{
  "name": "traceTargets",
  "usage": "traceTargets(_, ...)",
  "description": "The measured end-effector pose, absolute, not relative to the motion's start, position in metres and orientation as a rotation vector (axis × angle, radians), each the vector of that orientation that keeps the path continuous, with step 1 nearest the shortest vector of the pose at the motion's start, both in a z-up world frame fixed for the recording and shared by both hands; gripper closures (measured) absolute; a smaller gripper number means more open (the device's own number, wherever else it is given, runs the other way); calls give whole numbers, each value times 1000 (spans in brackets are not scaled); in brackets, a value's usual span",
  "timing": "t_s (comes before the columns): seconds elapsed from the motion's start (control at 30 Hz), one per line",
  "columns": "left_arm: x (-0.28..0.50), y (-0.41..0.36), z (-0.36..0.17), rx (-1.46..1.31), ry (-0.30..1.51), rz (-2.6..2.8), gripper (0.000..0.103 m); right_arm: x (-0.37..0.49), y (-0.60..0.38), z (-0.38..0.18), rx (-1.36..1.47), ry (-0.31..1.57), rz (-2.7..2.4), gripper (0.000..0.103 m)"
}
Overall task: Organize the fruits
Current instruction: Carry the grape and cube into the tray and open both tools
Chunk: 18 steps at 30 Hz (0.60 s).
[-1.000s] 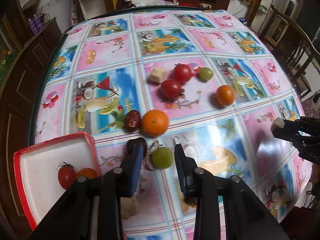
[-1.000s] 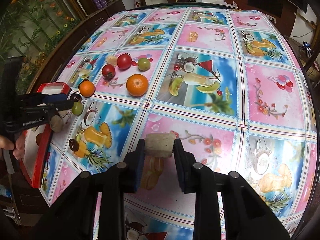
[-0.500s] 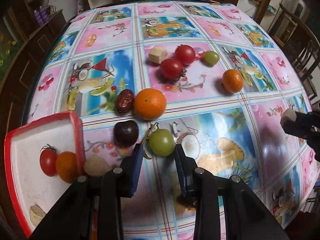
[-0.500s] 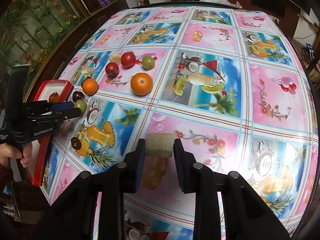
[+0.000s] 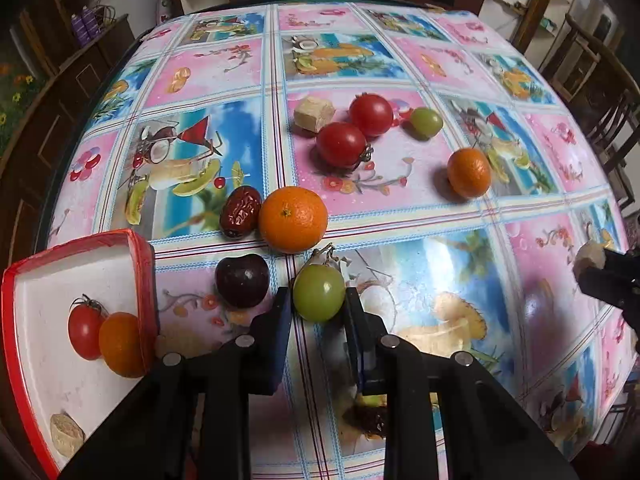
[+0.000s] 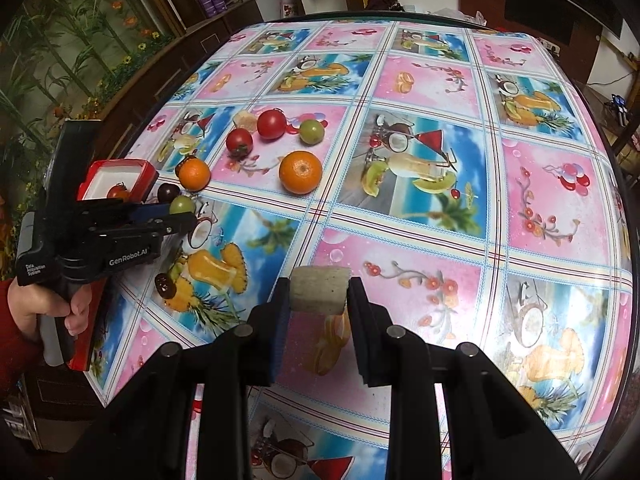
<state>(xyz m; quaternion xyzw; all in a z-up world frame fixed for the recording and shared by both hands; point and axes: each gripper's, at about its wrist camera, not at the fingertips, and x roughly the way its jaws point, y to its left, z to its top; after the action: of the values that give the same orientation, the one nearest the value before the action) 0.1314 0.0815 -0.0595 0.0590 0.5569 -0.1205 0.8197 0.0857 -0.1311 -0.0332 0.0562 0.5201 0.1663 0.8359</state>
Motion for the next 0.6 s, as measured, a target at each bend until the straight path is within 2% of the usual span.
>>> traceTargets(0.2, 120, 92, -26, 55, 1122, -306, 78, 86, -131, -34, 134, 1101, 347, 73)
traceTargets(0.4, 98, 132, 12, -138, 1010, -257, 78, 88, -114, -33, 118, 1101, 378, 73)
traceTargets(0.6, 75, 164, 17, -284, 979, -189, 78, 93, -91, -31, 86, 1104, 427, 73)
